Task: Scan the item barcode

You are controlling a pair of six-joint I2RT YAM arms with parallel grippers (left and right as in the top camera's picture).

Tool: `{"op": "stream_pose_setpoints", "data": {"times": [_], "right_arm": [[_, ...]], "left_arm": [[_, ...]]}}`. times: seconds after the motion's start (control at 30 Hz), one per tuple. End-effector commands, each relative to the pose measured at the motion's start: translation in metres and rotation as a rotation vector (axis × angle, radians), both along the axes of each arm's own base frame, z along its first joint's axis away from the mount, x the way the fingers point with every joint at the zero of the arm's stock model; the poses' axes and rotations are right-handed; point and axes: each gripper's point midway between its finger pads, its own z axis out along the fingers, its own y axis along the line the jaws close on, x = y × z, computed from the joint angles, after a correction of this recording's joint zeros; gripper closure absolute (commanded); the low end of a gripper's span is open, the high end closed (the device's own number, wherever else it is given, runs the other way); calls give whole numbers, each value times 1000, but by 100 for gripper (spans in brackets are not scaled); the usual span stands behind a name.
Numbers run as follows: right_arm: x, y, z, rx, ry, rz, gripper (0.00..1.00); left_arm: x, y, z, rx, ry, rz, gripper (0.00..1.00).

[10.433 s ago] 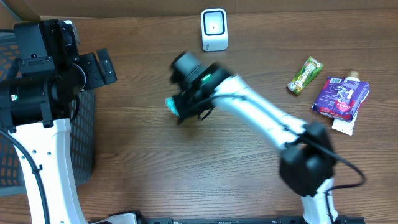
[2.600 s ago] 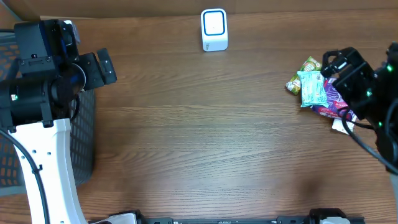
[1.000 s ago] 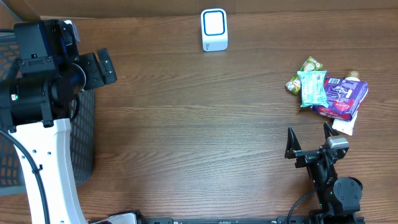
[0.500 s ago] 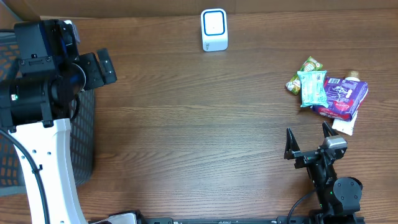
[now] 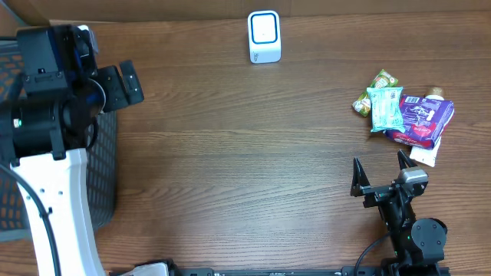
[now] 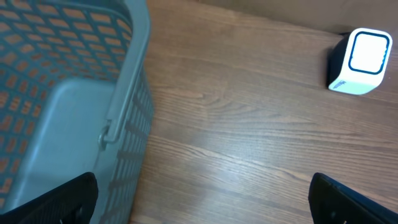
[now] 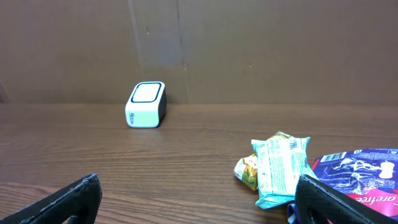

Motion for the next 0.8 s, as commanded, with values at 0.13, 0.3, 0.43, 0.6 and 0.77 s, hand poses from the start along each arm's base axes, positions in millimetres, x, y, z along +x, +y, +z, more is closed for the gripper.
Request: {"op": "stream_pose_setpoints", "data": {"times": [0.13, 0.3, 0.43, 0.6, 0.77], "right_arm": [[0, 1, -2, -3, -6, 7, 0], [0, 1, -2, -3, -6, 7, 0], [0, 1, -2, -3, -6, 7, 0], [0, 1, -2, -3, -6, 7, 0], [0, 1, -2, -3, -6, 7, 0]], "left_arm": [[-30, -49, 12, 117, -324, -381, 1], [-53, -72, -14, 148, -598, -478, 0], [-71, -81, -50, 190, -748, -497, 0], [-84, -83, -84, 236, -878, -471, 0], [-87, -70, -119, 280, -921, -395, 1]]}}
